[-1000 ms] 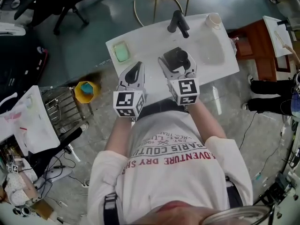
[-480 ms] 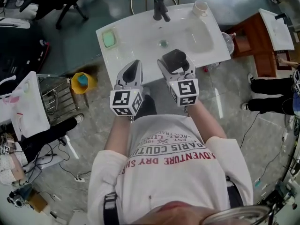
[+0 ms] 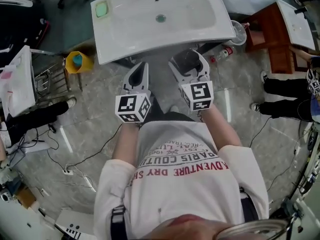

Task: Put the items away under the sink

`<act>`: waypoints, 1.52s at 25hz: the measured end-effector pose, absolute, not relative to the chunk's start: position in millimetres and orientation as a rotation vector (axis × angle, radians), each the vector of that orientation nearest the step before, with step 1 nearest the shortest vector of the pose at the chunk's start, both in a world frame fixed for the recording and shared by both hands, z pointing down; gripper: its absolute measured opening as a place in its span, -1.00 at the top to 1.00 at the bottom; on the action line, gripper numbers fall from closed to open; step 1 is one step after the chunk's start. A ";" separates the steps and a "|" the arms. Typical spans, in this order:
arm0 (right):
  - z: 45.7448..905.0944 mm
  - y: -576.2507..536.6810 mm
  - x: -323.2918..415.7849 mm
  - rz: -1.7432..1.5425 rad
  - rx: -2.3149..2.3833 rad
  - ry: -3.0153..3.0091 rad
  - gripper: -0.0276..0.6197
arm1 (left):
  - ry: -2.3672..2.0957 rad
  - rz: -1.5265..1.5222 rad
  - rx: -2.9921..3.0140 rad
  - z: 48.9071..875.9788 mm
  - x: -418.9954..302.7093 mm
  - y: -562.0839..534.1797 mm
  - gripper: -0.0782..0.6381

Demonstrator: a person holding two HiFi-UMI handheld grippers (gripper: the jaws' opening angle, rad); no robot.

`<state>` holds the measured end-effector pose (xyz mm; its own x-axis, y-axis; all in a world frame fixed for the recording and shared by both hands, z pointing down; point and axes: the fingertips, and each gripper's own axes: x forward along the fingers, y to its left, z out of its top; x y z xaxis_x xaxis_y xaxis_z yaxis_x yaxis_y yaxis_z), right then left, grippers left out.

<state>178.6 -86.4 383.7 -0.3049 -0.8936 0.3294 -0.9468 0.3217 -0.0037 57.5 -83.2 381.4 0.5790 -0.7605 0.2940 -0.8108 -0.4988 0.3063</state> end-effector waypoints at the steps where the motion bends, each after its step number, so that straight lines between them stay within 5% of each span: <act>1: 386.2 -76.4 179.4 0.293 1.654 -2.324 -0.24 | -1.270 0.169 2.391 384.0 57.6 -71.2 0.70; 15: 467.9 -36.7 153.6 0.416 1.547 -2.330 -0.24 | -1.333 0.244 2.326 446.6 32.5 -35.8 0.70; 38: 806.9 -145.7 148.0 0.227 1.588 -2.403 -0.24 | -1.404 0.179 2.552 765.5 36.7 -132.4 0.70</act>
